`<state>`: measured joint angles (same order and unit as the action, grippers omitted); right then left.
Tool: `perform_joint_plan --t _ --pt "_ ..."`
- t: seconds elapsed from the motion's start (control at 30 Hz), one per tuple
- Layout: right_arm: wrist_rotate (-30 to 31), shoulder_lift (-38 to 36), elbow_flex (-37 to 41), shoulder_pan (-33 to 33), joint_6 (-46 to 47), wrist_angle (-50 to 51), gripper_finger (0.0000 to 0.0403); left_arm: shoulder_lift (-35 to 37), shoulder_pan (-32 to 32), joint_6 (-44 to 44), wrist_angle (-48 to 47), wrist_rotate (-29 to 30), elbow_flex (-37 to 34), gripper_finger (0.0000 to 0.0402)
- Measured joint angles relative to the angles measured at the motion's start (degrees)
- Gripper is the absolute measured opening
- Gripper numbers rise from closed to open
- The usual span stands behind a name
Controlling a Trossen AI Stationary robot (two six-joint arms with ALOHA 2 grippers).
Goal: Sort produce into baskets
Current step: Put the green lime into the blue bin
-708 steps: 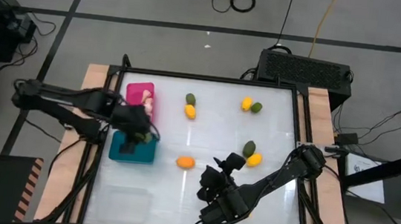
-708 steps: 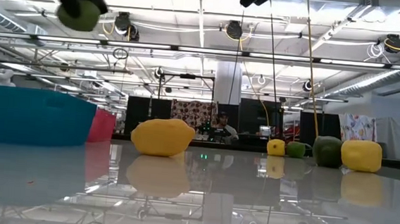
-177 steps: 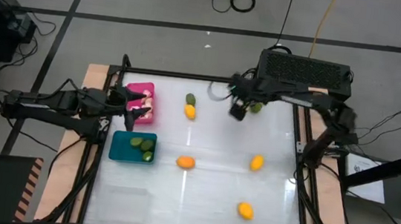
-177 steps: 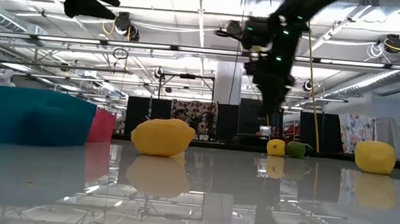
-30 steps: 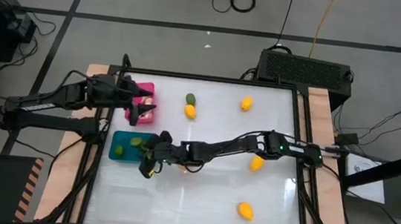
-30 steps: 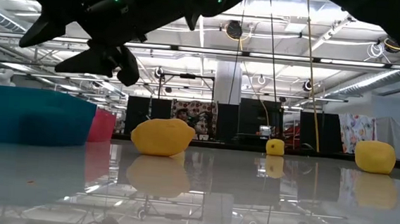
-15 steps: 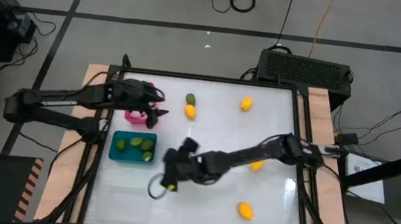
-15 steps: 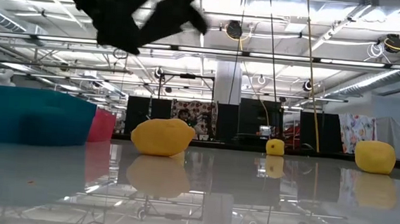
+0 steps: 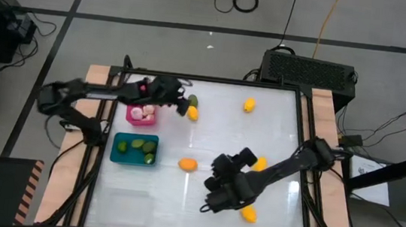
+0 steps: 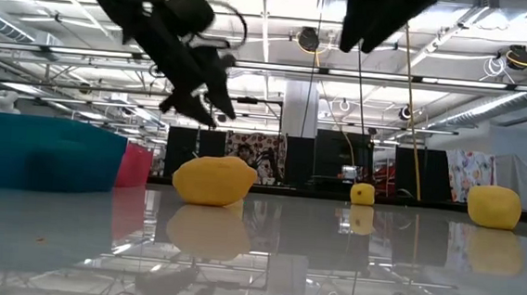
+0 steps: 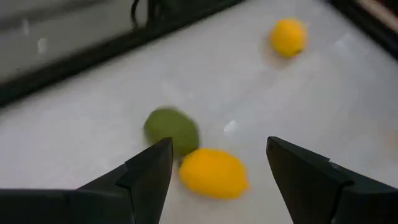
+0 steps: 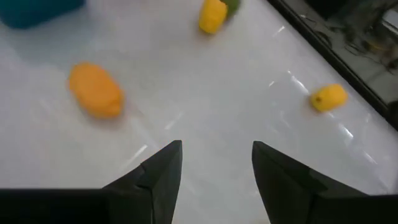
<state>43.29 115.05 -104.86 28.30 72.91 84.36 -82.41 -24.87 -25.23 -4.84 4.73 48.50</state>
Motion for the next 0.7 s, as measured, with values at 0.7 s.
perform_joint_plan --t 0.7 --pt "3.24 -9.71 19.03 2.80 7.41 -3.05 0.0187 -21.22 -4.77 -12.05 -7.00 5.63 16.53 0.0265"
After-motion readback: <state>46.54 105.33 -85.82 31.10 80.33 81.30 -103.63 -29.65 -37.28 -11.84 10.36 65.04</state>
